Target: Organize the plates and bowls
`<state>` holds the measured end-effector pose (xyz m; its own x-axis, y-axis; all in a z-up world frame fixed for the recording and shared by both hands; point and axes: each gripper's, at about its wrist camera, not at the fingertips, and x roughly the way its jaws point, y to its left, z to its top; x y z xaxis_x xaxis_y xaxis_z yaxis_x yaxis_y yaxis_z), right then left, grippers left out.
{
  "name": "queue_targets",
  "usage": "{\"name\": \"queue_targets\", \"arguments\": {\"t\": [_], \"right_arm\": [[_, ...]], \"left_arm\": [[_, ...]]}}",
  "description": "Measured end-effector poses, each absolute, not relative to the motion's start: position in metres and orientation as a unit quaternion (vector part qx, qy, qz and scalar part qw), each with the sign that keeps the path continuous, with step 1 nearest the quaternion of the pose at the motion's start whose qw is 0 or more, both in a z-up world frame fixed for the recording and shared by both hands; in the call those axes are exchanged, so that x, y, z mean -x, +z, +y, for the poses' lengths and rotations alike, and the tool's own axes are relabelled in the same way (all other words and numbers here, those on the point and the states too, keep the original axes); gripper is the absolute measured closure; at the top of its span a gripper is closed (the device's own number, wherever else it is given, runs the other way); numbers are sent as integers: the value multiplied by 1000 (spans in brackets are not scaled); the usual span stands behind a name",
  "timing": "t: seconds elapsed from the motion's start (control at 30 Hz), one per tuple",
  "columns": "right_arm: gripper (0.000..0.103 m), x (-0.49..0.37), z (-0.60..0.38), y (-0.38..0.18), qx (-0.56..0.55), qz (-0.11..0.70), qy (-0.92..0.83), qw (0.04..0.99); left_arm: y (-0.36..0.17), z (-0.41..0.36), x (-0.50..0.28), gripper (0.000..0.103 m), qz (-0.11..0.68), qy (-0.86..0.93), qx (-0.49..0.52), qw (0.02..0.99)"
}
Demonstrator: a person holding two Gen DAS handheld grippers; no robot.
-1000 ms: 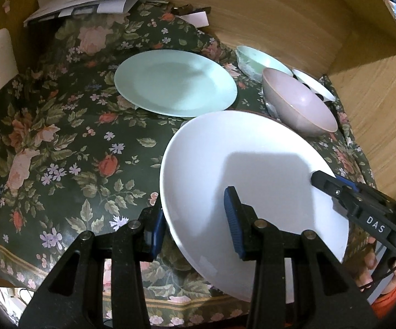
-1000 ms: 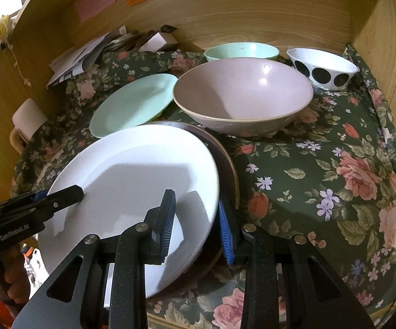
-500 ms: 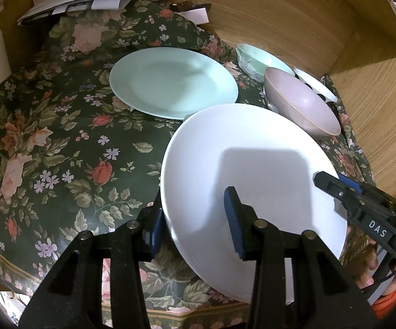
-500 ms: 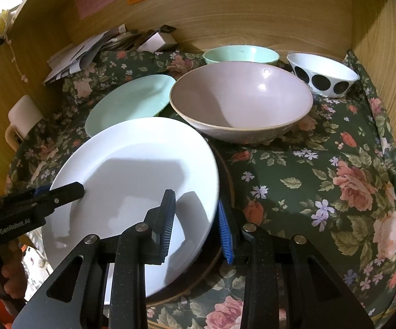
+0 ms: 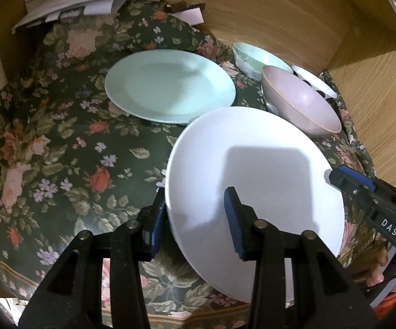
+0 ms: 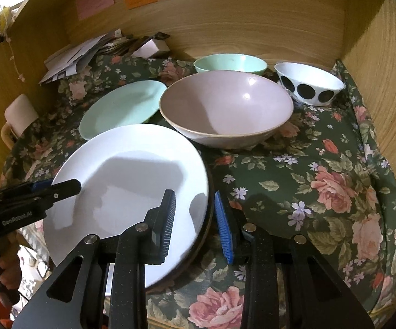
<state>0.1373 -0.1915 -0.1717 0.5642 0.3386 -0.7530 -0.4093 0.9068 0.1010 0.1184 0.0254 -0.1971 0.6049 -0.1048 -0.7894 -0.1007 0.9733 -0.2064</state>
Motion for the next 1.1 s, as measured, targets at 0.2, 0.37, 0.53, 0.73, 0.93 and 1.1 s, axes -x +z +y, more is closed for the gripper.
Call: {"name": "queue_targets", "arguments": {"t": [0.2, 0.37, 0.53, 0.73, 0.93, 1.1], "right_arm": [[75, -138, -184, -160, 36, 405, 226, 885], [70, -143, -170, -143, 38, 387, 246, 888], [52, -151, -156, -130, 40, 369, 261, 891], [35, -165, -135, -113, 44, 345, 273, 897], [35, -189, -116, -111, 50, 352, 285, 890], [35, -211, -99, -114, 60, 365, 289, 883]], "left_arm": [[-172, 36, -114, 55, 412, 14, 100, 905], [-143, 48, -111, 47, 373, 29, 81, 924], [-120, 63, -113, 37, 341, 43, 65, 937], [-107, 84, -126, 28, 326, 61, 64, 941], [-114, 103, -150, 27, 345, 67, 71, 933], [-129, 117, -172, 27, 368, 71, 79, 924]]}}
